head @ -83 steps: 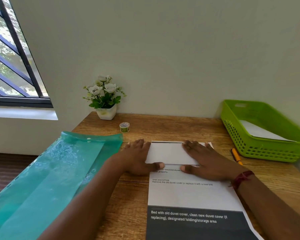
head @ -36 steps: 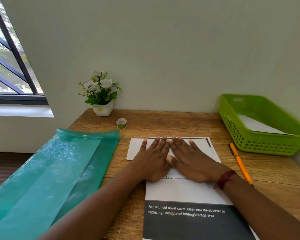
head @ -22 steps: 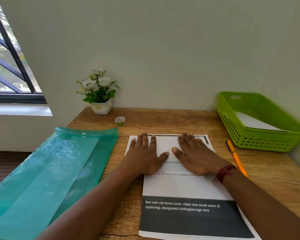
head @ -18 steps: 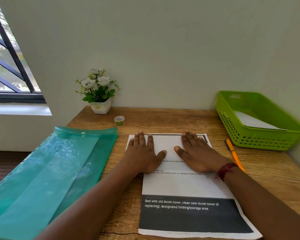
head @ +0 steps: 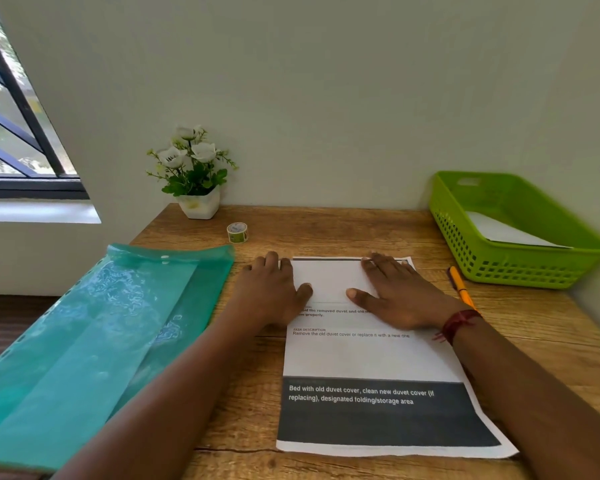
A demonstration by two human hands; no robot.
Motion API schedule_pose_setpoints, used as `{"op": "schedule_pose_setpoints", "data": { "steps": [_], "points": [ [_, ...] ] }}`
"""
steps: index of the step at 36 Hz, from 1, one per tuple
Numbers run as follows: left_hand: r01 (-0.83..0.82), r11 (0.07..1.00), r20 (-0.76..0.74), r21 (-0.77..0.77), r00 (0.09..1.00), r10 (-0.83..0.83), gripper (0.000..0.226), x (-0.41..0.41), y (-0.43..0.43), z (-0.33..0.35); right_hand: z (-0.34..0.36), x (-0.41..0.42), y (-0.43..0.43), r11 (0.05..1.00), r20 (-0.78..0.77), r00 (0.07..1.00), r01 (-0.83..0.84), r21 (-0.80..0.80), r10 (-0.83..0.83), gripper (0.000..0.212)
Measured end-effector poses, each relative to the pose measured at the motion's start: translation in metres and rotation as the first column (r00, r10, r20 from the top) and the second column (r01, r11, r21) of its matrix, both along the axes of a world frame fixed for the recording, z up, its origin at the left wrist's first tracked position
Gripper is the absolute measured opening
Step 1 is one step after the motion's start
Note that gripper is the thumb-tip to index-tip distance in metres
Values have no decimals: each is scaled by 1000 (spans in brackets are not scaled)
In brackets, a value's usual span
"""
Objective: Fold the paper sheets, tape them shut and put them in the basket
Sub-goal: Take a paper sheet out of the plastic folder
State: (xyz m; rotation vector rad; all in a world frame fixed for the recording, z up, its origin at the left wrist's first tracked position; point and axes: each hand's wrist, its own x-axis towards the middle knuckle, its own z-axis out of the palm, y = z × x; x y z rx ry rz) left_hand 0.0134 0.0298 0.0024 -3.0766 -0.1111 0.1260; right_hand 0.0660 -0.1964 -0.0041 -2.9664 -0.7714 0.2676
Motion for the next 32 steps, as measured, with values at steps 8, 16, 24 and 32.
{"op": "schedule_pose_setpoints", "data": {
  "steps": [8,16,24,32],
  "points": [
    [40,996,14,-74,999,-39,67,8,20,1,5,-5,-1,996,92,996,16,88,-24,84],
    [55,997,176,-55,983,-45,60,18,30,-7,2,2,-4,993,136,990,4,115,-20,90],
    [20,996,196,-88,981,-2,55,21,31,-11,-1,7,0,993,187,982,3,115,-25,93],
    [22,992,229,-125,973,7,51,19,32,-7,-1,6,2,995,192,981,7,98,-26,92]
  ]
}}
